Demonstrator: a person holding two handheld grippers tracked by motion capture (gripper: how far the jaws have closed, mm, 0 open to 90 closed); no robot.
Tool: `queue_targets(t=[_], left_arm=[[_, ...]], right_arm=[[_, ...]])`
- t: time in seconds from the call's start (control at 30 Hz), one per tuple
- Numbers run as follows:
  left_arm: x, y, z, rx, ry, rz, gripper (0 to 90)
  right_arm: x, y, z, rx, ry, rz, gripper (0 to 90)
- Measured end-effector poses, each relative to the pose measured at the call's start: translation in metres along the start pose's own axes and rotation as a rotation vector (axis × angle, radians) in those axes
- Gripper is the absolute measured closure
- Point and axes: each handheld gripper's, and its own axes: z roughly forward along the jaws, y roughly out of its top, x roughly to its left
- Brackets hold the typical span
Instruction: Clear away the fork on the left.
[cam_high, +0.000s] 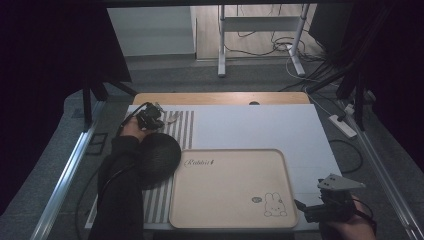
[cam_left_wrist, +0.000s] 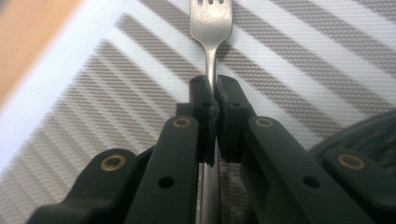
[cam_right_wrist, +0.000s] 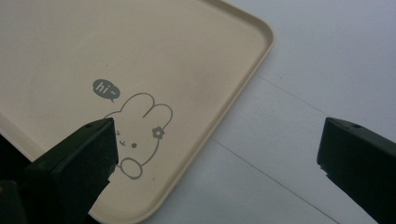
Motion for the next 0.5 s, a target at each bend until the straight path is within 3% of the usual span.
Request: queue_targets(t=[0.03,0.1,0.2,0.43,0.5], left_arm=[[0.000,0.000,0.000,0.000,0.000,0.000,86.6],[0.002,0.000,-0.006,0.041,0.039,0.031,86.5],[0.003,0.000,-0.011,0.057,0.038,0.036,86.5],[0.002,-0.002,-0.028,0.087,-0.041,0.011,86.4],[-0.001,-0.004,-0.031,0.087,-0.091,-0.018,86.4]], right_arm=[[0.000,0.000,0.000,0.000,0.000,0.000,0.0],[0.000,0.000,0.000,-0.001,-0.001,-0.001,0.0],[0.000,0.000,0.000,0.000,-0.001,0.000,0.0],[0.000,0.000,0.000,0.004,-0.004,-0.007,0.0],[0.001,0.000,0.000,0.004,-0.004,-0.007,0.0]])
